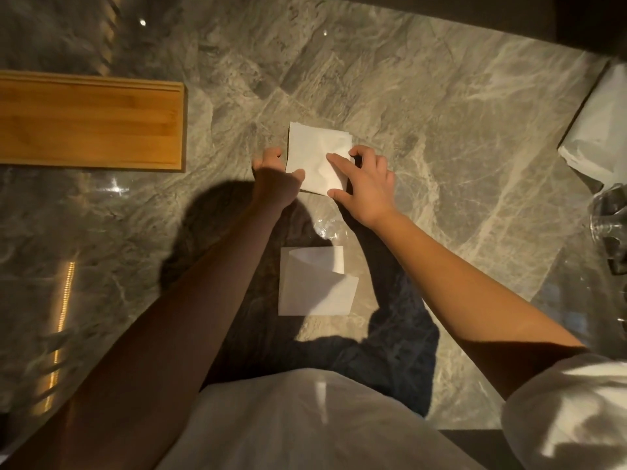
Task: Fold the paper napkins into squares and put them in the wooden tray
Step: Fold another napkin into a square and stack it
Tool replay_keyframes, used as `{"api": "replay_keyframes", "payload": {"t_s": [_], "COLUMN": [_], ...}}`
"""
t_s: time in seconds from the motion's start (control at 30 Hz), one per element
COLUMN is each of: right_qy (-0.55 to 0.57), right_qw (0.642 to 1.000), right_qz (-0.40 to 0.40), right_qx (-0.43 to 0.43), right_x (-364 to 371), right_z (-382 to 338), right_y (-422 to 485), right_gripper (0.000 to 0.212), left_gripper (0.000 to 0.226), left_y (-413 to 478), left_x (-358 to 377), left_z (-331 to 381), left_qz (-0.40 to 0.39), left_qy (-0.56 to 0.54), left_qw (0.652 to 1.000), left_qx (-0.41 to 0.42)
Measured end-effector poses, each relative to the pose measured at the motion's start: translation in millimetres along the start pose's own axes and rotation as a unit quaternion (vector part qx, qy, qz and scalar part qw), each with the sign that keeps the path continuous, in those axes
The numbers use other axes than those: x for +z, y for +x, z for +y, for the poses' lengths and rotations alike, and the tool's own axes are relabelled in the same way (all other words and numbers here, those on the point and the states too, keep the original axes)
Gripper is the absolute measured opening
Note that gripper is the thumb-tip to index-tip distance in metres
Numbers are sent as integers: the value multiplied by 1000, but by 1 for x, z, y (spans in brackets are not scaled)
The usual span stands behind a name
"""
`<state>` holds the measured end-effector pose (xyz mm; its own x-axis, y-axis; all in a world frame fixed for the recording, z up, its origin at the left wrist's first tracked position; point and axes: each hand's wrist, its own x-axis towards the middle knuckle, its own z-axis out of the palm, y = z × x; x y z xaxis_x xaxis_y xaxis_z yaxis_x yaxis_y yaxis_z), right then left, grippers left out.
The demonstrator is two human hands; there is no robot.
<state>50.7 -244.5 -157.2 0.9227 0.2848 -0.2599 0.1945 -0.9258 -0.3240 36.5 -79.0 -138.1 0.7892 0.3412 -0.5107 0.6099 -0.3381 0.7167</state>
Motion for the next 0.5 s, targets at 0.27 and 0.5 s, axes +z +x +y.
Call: {"api": "replay_keyframes", "payload": {"t_s": [0.27,0.5], "right_qy": [63,653], "right_qw": [998,718], "right_qz": [-6,-13], "right_qx": [0,241], "right_x": [-3,-32], "right_z": [0,-15], "right_y": [-6,-32], "right_gripper": [57,48], "left_gripper": [30,14], "left_y": [1,-40], "left_x": [-11,-25], "left_z": [4,29], "left_qz": [-56,-82], "left_qy": [-29,-81], "left_qw": [998,989], "left_qx": [28,88]}}
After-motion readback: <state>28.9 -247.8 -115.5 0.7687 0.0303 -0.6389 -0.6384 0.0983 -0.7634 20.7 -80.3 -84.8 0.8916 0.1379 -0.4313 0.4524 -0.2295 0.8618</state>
